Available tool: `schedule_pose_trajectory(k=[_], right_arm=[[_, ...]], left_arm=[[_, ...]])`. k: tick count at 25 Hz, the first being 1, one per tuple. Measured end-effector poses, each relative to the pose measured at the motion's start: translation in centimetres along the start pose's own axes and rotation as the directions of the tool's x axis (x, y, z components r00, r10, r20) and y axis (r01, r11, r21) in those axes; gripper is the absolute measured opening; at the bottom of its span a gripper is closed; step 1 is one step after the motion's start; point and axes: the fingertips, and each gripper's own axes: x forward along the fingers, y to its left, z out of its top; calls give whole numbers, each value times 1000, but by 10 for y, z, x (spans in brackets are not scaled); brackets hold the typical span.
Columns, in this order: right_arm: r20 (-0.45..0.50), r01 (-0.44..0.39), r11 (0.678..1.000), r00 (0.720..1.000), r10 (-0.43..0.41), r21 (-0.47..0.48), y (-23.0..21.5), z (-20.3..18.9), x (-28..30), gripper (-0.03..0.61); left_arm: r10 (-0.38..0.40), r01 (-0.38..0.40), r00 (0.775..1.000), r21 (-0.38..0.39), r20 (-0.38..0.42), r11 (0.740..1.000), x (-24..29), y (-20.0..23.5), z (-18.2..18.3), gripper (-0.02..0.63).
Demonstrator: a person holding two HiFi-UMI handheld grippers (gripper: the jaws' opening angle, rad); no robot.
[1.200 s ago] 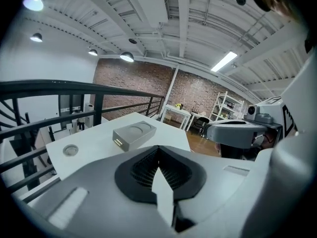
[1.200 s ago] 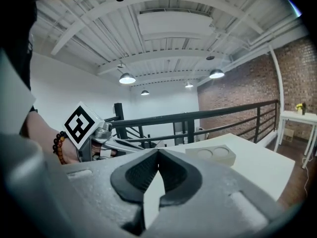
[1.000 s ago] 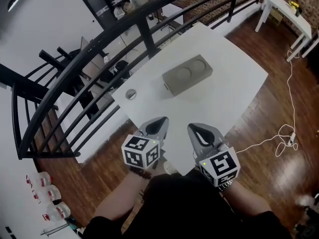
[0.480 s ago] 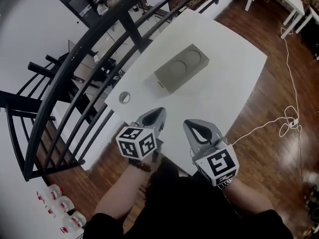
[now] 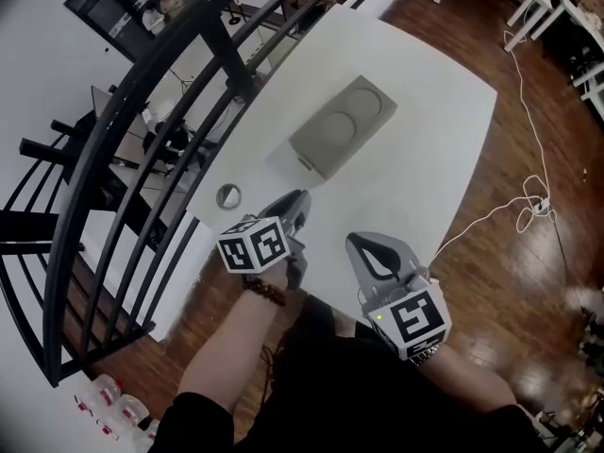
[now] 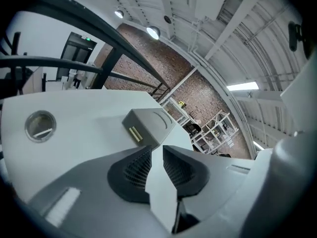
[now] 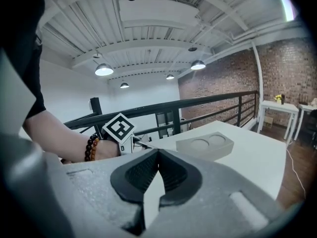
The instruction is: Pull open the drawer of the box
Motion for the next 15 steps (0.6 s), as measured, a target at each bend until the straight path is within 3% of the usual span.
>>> schedule_pose_trajectory(k=[6, 15], right_arm=[[-27, 40, 999, 999, -40, 12, 1, -1, 16, -8], [-40, 74, 997, 997, -73, 20, 11, -2, 40, -8]], left_arm=[[-43, 38, 998, -120, -36, 992, 20, 18, 1, 84], [-119, 98, 991, -294, -54, 951, 34, 45, 0, 97]])
